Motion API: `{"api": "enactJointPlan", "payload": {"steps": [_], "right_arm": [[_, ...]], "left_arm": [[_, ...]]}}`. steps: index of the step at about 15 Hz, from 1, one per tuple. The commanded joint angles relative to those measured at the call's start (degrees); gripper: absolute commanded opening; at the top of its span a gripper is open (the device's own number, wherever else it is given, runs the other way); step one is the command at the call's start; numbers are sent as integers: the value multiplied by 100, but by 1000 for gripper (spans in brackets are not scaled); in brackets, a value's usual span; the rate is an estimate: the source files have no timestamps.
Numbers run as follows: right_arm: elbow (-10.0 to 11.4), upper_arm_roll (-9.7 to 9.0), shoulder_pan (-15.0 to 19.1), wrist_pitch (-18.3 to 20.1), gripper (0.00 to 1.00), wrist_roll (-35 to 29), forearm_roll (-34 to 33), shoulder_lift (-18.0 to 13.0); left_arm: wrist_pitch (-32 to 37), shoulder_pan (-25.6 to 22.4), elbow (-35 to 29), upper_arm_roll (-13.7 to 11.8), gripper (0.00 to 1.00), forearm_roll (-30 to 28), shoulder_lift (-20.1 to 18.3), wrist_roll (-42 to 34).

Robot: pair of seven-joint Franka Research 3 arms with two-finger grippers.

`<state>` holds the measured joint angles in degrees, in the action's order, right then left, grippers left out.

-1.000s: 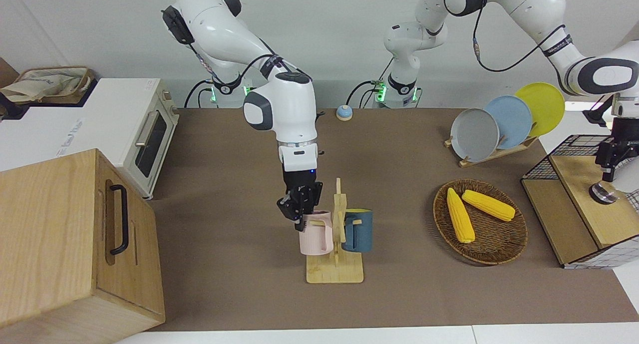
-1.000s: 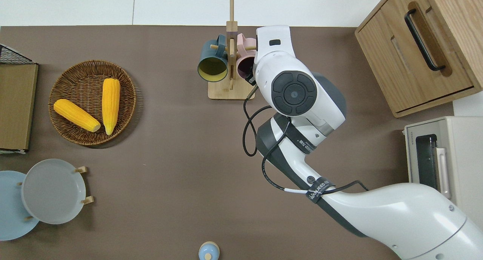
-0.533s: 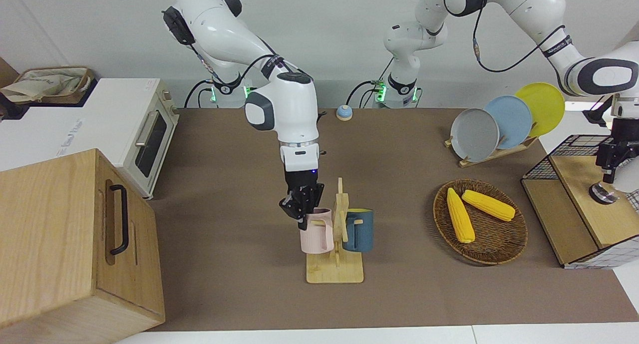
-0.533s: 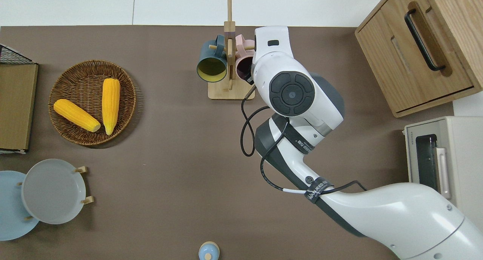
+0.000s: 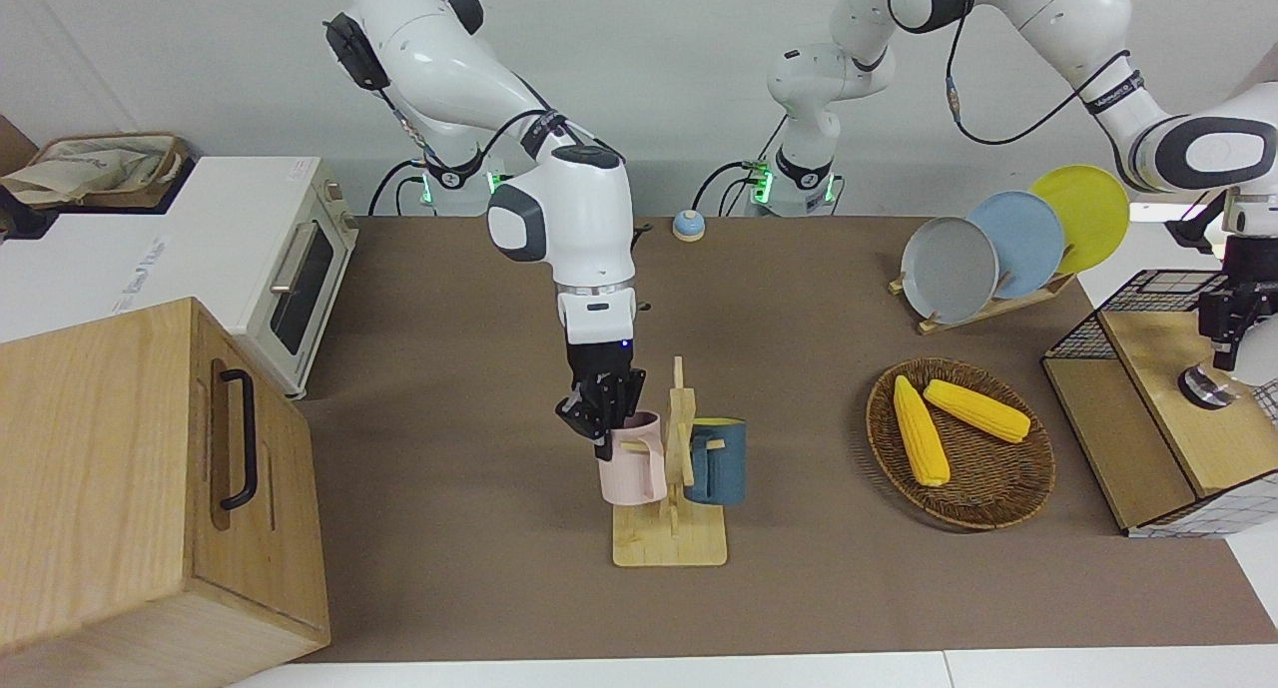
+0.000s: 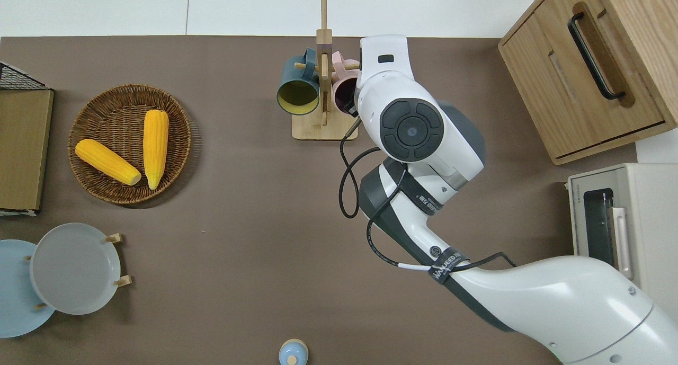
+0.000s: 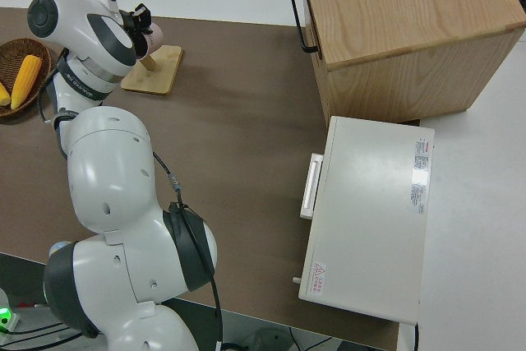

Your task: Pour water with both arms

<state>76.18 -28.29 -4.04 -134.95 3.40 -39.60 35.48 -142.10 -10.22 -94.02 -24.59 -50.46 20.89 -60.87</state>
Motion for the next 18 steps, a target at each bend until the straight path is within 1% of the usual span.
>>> {"api": "enactJointPlan", "payload": {"steps": [1, 7, 12, 18], "right_arm": [[-129, -89, 17, 12, 88, -138, -118, 125], [-121, -81, 78, 38, 86, -130, -100, 55], [-50, -28, 61, 39, 71, -130, -65, -120], [-24, -28, 70, 56, 60, -130, -65, -182]], "left_arm": [[-90, -15, 24, 33, 0, -105, 21, -91], [-90, -15, 42, 24, 0, -105, 12, -65], [-81, -24, 68, 24, 0, -105, 3, -39], [7, -42, 147, 16, 0, -96, -49, -4]]}}
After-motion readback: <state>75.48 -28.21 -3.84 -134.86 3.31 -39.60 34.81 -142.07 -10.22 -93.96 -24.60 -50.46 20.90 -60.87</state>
